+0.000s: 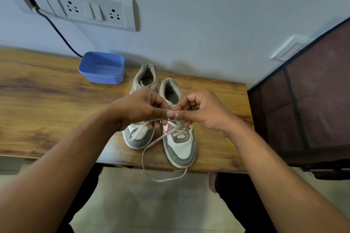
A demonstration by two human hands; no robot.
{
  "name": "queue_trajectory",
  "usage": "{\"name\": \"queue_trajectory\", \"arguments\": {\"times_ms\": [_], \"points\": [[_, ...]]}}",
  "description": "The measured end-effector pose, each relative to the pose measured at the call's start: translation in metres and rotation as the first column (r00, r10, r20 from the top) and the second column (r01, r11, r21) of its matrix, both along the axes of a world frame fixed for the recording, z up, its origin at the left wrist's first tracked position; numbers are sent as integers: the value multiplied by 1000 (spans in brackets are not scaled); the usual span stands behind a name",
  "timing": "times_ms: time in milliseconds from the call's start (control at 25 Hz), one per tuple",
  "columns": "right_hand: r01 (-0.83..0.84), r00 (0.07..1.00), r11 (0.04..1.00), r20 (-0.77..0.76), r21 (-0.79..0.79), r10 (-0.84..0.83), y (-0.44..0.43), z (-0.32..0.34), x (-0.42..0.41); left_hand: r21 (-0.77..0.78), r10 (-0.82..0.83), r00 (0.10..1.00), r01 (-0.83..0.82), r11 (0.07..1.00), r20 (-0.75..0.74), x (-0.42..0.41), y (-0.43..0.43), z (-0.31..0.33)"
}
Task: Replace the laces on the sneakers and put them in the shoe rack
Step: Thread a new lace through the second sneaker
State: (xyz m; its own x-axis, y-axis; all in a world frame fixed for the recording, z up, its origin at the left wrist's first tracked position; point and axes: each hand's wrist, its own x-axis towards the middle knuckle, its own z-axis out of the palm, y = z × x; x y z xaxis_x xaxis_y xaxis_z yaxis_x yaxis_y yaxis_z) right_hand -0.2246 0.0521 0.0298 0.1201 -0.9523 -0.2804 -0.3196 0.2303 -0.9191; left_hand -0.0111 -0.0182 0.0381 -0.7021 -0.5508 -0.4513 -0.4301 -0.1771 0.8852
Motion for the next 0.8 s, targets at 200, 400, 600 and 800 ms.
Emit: {"name": "queue_trajectory", "arguments": {"times_ms": [200,400,600,800], "points": [[2,998,1000,57,31,-4,4,3,-14,10,7,996,-8,1000,89,0,-4,-3],[53,997,998,58,22,-54,3,-1,-9,14,115,992,-116,993,60,-8,1,-7],[93,925,993,-364,-67,-111,6,-15,-12,-297,241,943,-169,940,227,-8,-1,-23],[34,842,993,-533,-110,-88,13,-34,5,-629,255,948,-82,773,190,-19,25,-34]]}}
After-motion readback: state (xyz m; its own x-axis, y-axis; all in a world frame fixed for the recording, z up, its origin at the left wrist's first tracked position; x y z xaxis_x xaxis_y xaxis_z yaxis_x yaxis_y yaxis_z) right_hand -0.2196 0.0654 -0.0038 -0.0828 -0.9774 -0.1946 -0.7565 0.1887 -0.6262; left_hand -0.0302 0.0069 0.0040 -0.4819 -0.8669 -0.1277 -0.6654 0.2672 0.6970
